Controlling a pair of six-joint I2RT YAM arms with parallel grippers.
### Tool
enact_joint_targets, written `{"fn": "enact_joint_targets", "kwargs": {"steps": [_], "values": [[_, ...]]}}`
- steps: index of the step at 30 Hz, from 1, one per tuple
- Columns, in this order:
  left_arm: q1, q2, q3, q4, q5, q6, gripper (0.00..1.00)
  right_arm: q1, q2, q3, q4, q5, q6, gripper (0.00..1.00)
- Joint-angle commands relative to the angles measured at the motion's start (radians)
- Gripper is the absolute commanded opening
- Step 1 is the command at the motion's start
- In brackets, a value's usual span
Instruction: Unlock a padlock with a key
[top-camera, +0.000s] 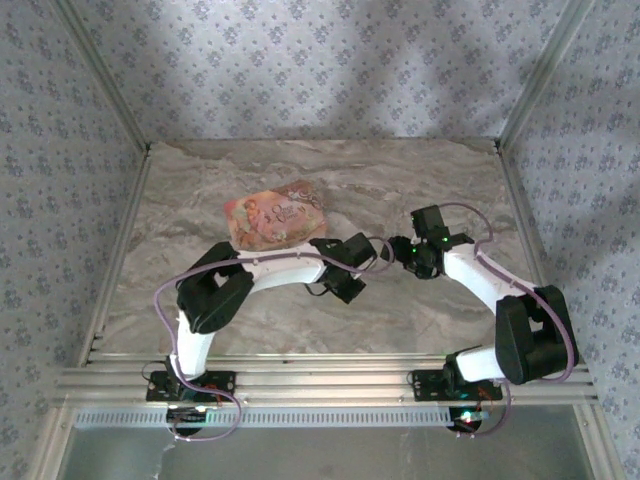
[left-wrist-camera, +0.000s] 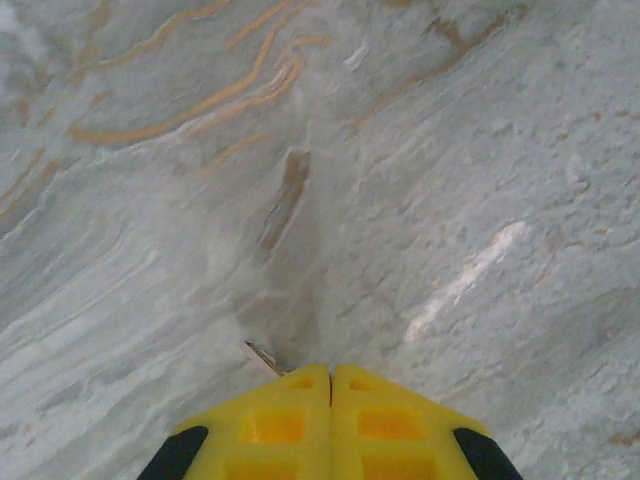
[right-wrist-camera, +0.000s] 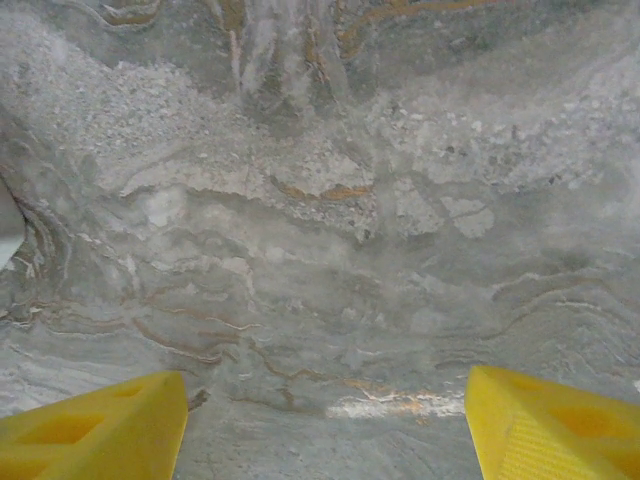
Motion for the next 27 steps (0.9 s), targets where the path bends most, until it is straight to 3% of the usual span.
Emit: {"fn": "enact_joint_targets", "kwargs": {"steps": [1,7,11,15,20,25,27], "values": [[0.043,-0.084,0.006,0.005,0.022,0.011,0.00,0.003,-0.036,0.009,0.046,-0.040,0.041,0.74],[0.149,-0.206,-0.033,0.057,0.173,-0.038,0.00,0.001,-0.085,0.024,0.129,-0.132,0.068,0.70],[0.269,-0.319,-0.105,0.159,0.371,-0.127,0.00,0.001,-0.140,0.009,0.233,-0.207,0.102,0.65],[0.374,-0.399,-0.151,0.264,0.586,-0.205,0.00,0.023,-0.159,-0.025,0.448,-0.332,0.145,0.57],[0.451,-0.449,-0.152,0.345,0.858,-0.237,0.00,0.086,-0.151,0.000,0.586,-0.436,0.060,0.46],[0.498,-0.488,-0.166,0.406,0.973,-0.272,0.00,0.120,-0.128,0.014,0.673,-0.542,0.017,0.43],[0.518,-0.504,-0.185,0.460,0.990,-0.325,0.00,0.148,-0.141,0.014,0.671,-0.524,-0.039,0.43]]}}
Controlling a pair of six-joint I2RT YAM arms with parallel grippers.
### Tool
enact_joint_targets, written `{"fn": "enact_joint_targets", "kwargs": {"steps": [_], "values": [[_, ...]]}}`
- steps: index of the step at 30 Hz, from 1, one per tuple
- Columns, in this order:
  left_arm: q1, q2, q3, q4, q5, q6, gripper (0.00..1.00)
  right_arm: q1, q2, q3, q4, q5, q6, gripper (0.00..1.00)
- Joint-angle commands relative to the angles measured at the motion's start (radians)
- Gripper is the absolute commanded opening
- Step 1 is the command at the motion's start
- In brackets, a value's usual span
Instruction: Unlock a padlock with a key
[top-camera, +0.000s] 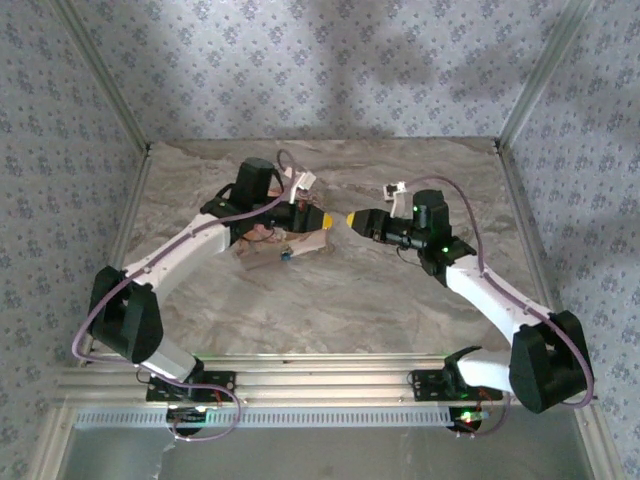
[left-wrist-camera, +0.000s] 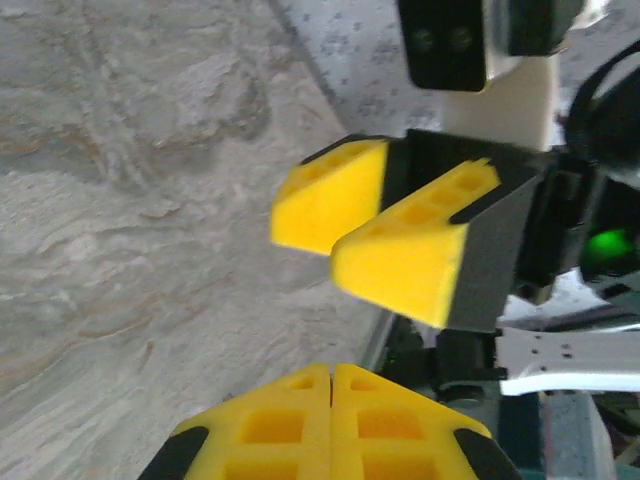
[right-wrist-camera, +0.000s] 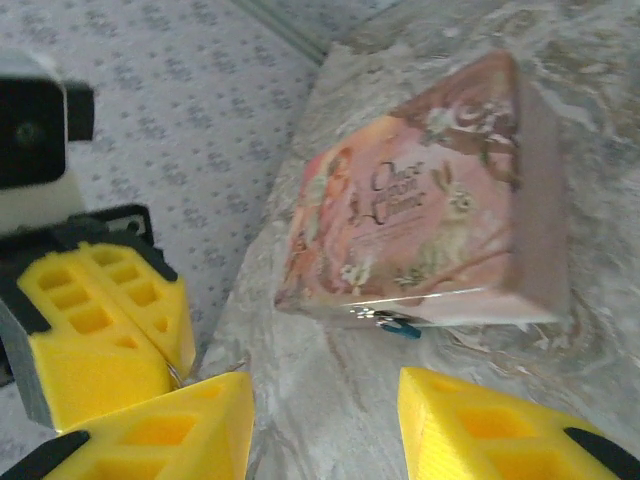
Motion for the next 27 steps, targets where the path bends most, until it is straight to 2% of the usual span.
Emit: {"fn": "enact_joint_targets", "kwargs": {"steps": [1,5,7,12,16,22,27], "values": [[0.037,-0.054,-0.034,0.138,0.126,-0.096,0.00,0.047,-0.015,0.022,0.057,-0.028,-0.128,0.43],[0.050,-0.073,-0.058,0.260,0.163,-0.198,0.00,0.121,-0.049,-0.007,0.090,0.064,-0.260,0.43],[0.051,-0.075,-0.043,0.250,0.165,-0.210,0.00,0.157,-0.062,-0.028,0.124,0.125,-0.321,0.44],[0.055,-0.072,0.008,0.135,0.118,-0.217,0.00,0.246,-0.074,-0.043,0.153,0.317,-0.502,0.52],[0.060,-0.077,0.003,0.151,0.089,-0.297,0.00,0.292,-0.041,-0.050,0.210,0.438,-0.596,0.58],[0.065,-0.082,-0.022,0.176,0.043,-0.419,0.00,0.323,0.018,-0.065,0.318,0.549,-0.653,0.58],[0.065,-0.095,-0.031,0.184,0.036,-0.446,0.00,0.348,0.035,-0.070,0.371,0.585,-0.712,0.57]]}}
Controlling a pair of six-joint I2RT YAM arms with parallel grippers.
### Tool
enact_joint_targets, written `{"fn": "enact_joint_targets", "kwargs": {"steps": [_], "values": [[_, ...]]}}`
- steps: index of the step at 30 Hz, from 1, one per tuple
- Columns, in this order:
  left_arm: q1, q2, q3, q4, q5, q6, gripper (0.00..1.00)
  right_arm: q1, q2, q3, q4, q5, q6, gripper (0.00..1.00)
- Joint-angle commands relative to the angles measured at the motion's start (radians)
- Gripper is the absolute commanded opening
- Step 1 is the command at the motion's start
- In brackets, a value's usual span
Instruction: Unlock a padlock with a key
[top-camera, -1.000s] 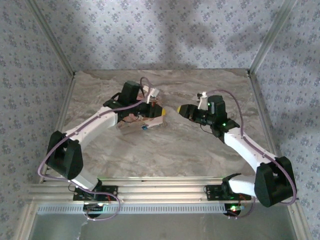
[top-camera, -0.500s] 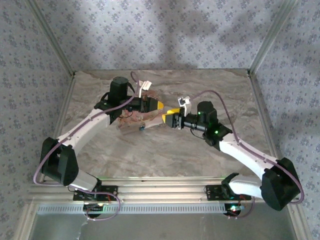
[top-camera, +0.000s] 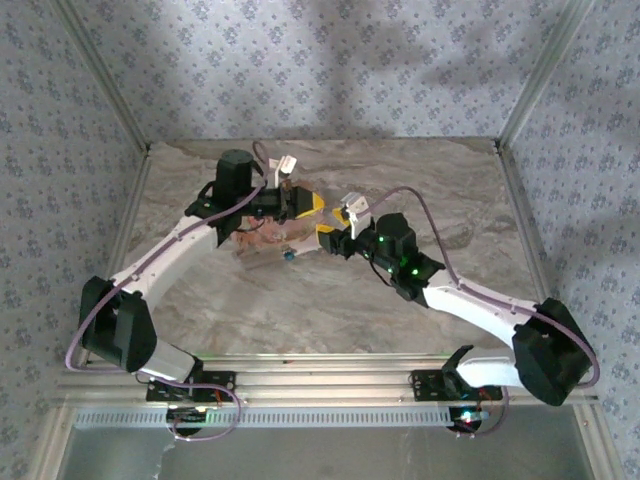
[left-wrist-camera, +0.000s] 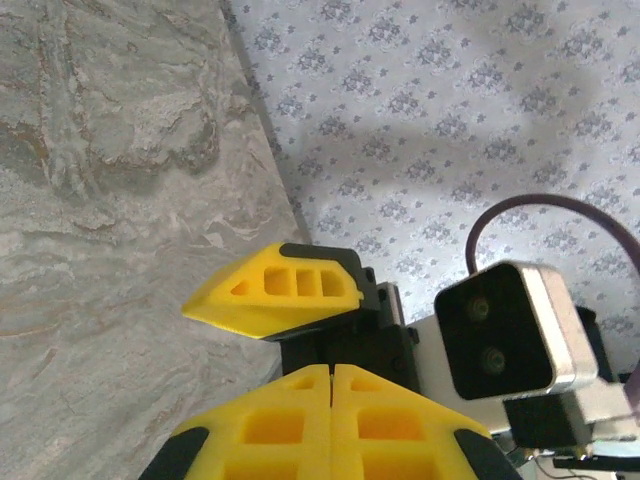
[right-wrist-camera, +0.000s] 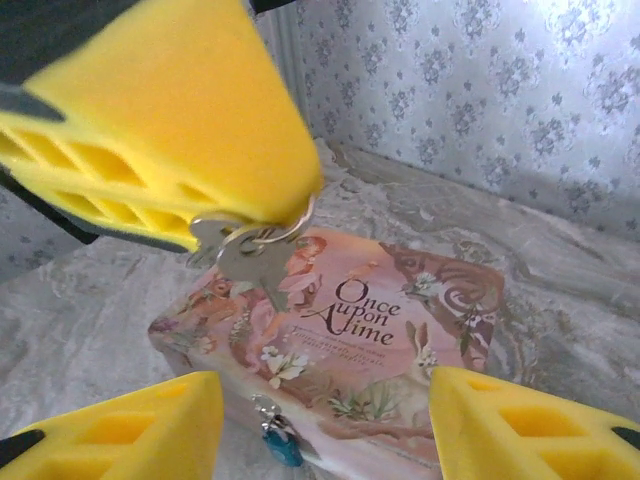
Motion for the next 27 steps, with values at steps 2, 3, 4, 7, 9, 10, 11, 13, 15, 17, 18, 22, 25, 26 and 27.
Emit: {"fn": "enact_joint_targets", "kwargs": {"steps": [2,3,4,7,9,10,11,13,15,17,18,22,25,26,27], "values": [[0.005,-0.044,-0.006,0.020,-0.006,-0.047,0.00,0.021,0.007,-0.003,0.091,0.062,-0.089,0.57],[0.005,-0.045,-0.005,0.020,-0.005,-0.047,0.00,0.024,0.008,0.000,0.092,0.066,-0.099,0.57],[0.005,-0.044,-0.006,0.020,-0.004,-0.049,0.00,0.027,0.010,0.003,0.092,0.069,-0.107,0.57],[0.004,-0.045,-0.005,0.020,-0.002,-0.054,0.00,0.035,0.017,0.014,0.090,0.083,-0.126,0.57],[0.004,-0.045,-0.005,0.019,0.000,-0.054,0.00,0.043,0.024,0.024,0.090,0.095,-0.139,0.57],[0.004,-0.044,-0.006,0.019,0.000,-0.054,0.00,0.047,0.026,0.028,0.089,0.101,-0.147,0.56],[0.003,-0.043,-0.007,0.019,0.002,-0.055,0.00,0.052,0.031,0.033,0.091,0.108,-0.156,0.56],[0.003,-0.043,-0.007,0.018,0.004,-0.057,0.00,0.062,0.037,0.045,0.092,0.117,-0.174,0.55],[0.003,-0.043,-0.008,0.018,0.007,-0.057,0.00,0.069,0.044,0.055,0.094,0.128,-0.192,0.55],[0.004,-0.042,-0.008,0.017,0.007,-0.055,0.00,0.075,0.048,0.062,0.101,0.135,-0.204,0.54],[0.004,-0.043,-0.008,0.017,0.008,-0.056,0.00,0.077,0.050,0.064,0.106,0.143,-0.207,0.54],[0.003,-0.044,-0.009,0.009,0.009,-0.051,0.00,0.082,0.047,0.064,0.126,0.166,-0.218,0.50],[0.003,-0.047,-0.009,-0.005,0.007,-0.043,0.00,0.086,0.040,0.060,0.136,0.180,-0.226,0.48],[0.003,-0.048,-0.009,-0.008,0.007,-0.040,0.00,0.087,0.037,0.058,0.138,0.184,-0.229,0.47],[0.004,-0.048,-0.010,-0.011,0.006,-0.039,0.00,0.089,0.032,0.056,0.143,0.187,-0.232,0.46]]}}
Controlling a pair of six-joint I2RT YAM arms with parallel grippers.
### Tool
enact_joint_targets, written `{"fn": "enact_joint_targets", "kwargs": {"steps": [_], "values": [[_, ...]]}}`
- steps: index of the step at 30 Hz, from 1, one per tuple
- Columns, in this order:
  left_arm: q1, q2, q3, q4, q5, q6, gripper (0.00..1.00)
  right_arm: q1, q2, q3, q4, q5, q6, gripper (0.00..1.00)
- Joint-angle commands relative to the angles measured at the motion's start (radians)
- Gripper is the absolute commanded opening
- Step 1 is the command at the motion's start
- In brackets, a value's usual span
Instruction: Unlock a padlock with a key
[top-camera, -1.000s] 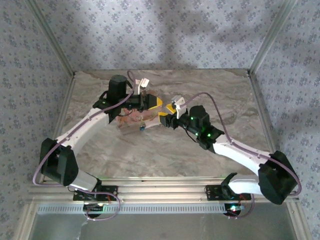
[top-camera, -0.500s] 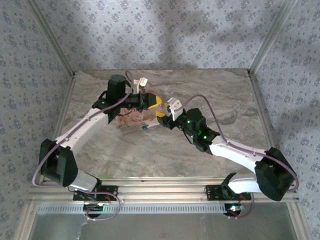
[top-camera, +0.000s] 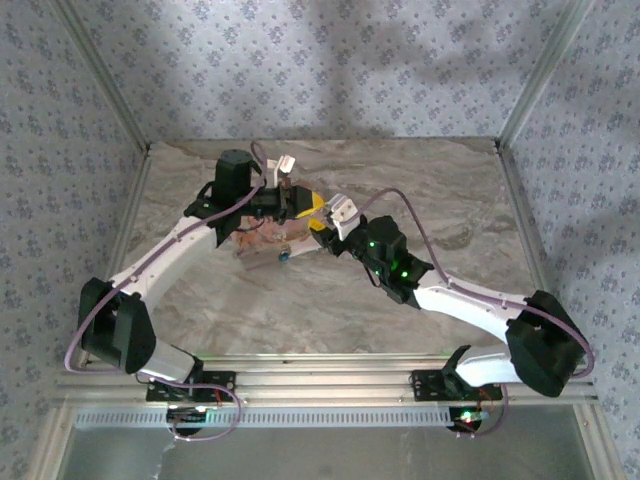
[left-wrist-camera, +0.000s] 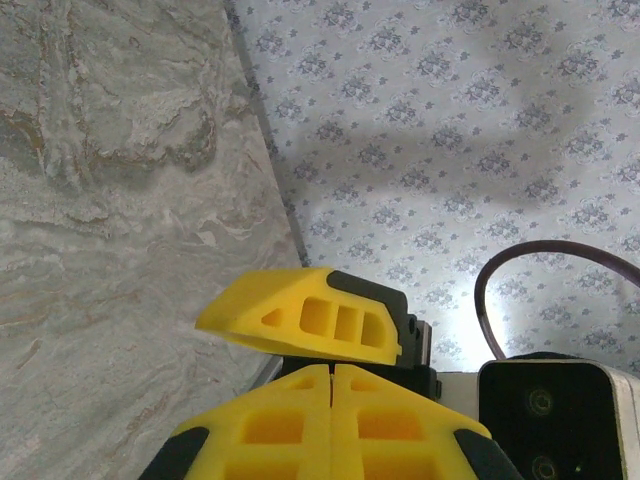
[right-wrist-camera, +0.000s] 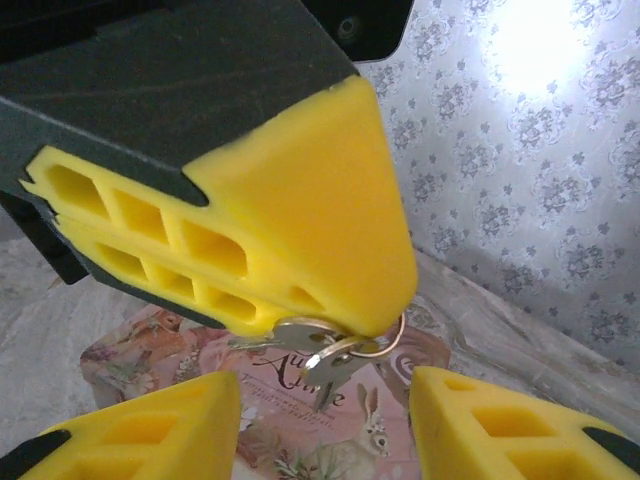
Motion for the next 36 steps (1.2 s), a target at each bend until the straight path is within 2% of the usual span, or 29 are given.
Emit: {"fn": "enact_joint_targets", "kwargs": {"steps": [1,9,12,18,21,24,26,29,32,36], "values": [[0.003,-0.042,-0.010,-0.013,0.013,0.011,0.00,0.012,-0.019,0.021,0.047,0.037,-0.031,0.45],[0.003,-0.047,-0.008,-0.021,0.007,0.011,0.00,0.022,-0.038,0.007,0.051,0.048,-0.045,0.35],[0.004,-0.051,-0.009,-0.024,0.005,0.008,0.00,0.026,-0.043,0.001,0.054,0.048,-0.047,0.27],[0.005,-0.060,-0.013,-0.030,0.000,0.002,0.00,0.030,-0.067,0.004,0.017,0.044,-0.053,0.03],[0.005,-0.068,-0.017,-0.035,-0.009,0.004,0.00,0.030,-0.091,0.017,-0.060,0.028,-0.053,0.00],[0.005,-0.074,-0.019,-0.042,-0.022,0.009,0.02,0.021,-0.121,0.041,-0.172,-0.013,-0.049,0.00],[0.006,-0.078,-0.018,-0.053,-0.028,0.024,0.12,0.009,-0.136,0.076,-0.280,-0.061,-0.047,0.00],[0.017,-0.094,-0.004,-0.088,-0.028,0.092,0.27,-0.042,-0.143,0.171,-0.522,-0.218,-0.051,0.00],[0.032,-0.139,0.006,-0.138,-0.046,0.225,0.35,-0.099,-0.114,0.299,-0.797,-0.388,-0.062,0.00],[0.036,-0.213,0.013,-0.194,-0.075,0.429,0.38,-0.124,-0.067,0.418,-1.045,-0.510,-0.090,0.00]]}}
